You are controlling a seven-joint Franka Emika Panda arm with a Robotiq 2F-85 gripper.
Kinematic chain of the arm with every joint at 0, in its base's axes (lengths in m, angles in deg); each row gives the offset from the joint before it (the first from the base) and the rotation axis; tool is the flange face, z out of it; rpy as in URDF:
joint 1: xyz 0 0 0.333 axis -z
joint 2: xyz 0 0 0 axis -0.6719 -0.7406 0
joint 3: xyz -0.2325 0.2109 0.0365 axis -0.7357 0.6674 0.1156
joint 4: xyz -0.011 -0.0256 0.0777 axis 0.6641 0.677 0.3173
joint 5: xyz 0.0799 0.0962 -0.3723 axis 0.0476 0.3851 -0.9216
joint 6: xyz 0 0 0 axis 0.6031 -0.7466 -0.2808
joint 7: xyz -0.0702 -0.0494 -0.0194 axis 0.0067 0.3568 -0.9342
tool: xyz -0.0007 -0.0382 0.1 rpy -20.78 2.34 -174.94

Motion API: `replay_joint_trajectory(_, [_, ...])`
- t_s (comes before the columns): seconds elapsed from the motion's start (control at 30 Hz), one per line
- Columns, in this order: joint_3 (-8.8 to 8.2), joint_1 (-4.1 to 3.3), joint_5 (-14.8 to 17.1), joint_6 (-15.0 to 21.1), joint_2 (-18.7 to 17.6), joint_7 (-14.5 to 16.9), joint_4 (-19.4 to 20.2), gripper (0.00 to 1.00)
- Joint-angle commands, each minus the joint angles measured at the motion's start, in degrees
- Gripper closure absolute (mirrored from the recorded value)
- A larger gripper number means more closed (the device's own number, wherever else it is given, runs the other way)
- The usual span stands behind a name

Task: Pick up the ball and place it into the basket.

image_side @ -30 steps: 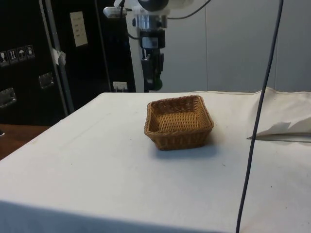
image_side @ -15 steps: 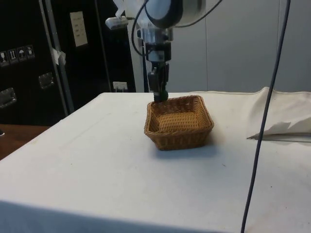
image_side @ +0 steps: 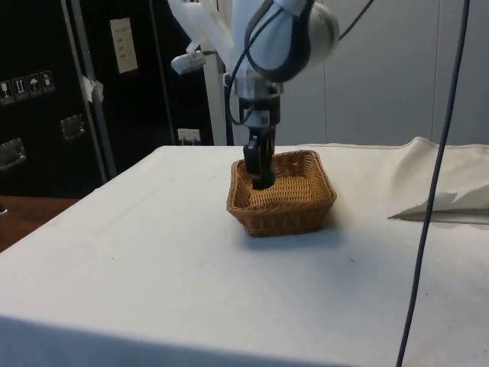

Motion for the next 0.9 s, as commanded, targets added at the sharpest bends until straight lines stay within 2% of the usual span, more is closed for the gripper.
replay_joint_trajectory(0.0, [0.40,-0.11,0.46,1.26,-0.46,-0.34,0.29,0.99])
replay_joint_trajectory(0.1, [1.55,0.06,0.86,2.75,-1.60,-1.03,0.52,0.99])
replay_joint_trajectory(0.2, [1.95,0.17,0.92,3.27,-2.23,-1.32,0.46,0.99])
replay_joint_trajectory(0.27, [1.95,0.23,0.69,3.21,-2.41,-1.49,0.34,0.99])
replay_joint_trajectory(0.3, [1.66,0.00,0.29,3.04,-2.75,-1.72,0.23,0.99])
replay_joint_trajectory(0.4, [1.78,0.17,0.46,2.98,-2.41,-1.55,0.29,0.97])
replay_joint_trajectory(0.43, [1.72,0.17,0.40,2.98,-2.41,-1.55,0.29,0.92])
replay_joint_trajectory(0.5, [1.66,0.17,0.34,2.92,-2.35,-1.55,0.29,0.73])
replay_joint_trajectory(0.53, [1.66,0.17,0.29,2.86,-2.35,-1.55,0.29,0.56])
replay_joint_trajectory(0.57, [1.60,0.17,0.29,2.86,-2.35,-1.55,0.29,0.47])
replay_joint_trajectory(0.6, [1.60,0.11,0.29,2.98,-2.64,-1.66,0.17,0.38])
replay_joint_trajectory(0.63, [1.60,0.17,0.29,2.81,-2.35,-1.55,0.23,0.38])
replay_joint_trajectory(0.77, [1.55,0.17,0.23,2.75,-2.35,-1.55,0.23,0.03])
replay_joint_trajectory(0.8, [1.55,0.17,0.23,2.75,-2.35,-1.55,0.23,0.00])
replay_joint_trajectory(0.87, [1.55,0.17,0.23,2.75,-2.35,-1.55,0.23,0.00])
